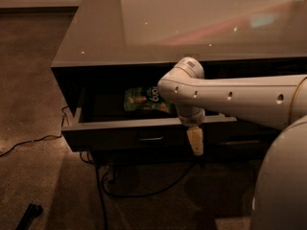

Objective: Open top drawer

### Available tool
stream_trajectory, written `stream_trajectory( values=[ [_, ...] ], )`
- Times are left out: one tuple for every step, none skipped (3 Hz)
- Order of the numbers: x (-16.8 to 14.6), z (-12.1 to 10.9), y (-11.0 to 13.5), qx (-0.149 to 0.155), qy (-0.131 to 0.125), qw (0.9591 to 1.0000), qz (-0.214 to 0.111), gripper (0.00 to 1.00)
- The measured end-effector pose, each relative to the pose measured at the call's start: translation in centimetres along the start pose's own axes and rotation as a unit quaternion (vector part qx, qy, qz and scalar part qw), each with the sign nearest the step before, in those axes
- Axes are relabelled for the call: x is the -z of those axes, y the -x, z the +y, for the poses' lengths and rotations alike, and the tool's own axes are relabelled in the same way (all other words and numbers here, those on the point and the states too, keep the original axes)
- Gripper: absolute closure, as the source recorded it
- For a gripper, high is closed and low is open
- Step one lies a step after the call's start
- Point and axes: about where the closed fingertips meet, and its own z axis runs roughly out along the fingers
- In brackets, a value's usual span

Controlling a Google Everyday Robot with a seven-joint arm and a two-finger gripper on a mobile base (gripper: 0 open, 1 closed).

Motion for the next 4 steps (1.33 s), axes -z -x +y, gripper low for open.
stream_trajectory(
  values=[
    [-0.5, -0.8, -0.3, 0.019, -0.002, 0.9997, -0.015, 0.0],
    [-0.7, -2.1, -1.1, 0.05, -0.012, 0.9976, -0.047, 0.0],
    [-0.5, -2.1, -1.6, 0.073, -0.019, 0.9952, -0.062, 0.0],
    [-0.3, 1.4, -3.0, 0.081, -0.017, 0.995, -0.056, 0.0]
  ],
)
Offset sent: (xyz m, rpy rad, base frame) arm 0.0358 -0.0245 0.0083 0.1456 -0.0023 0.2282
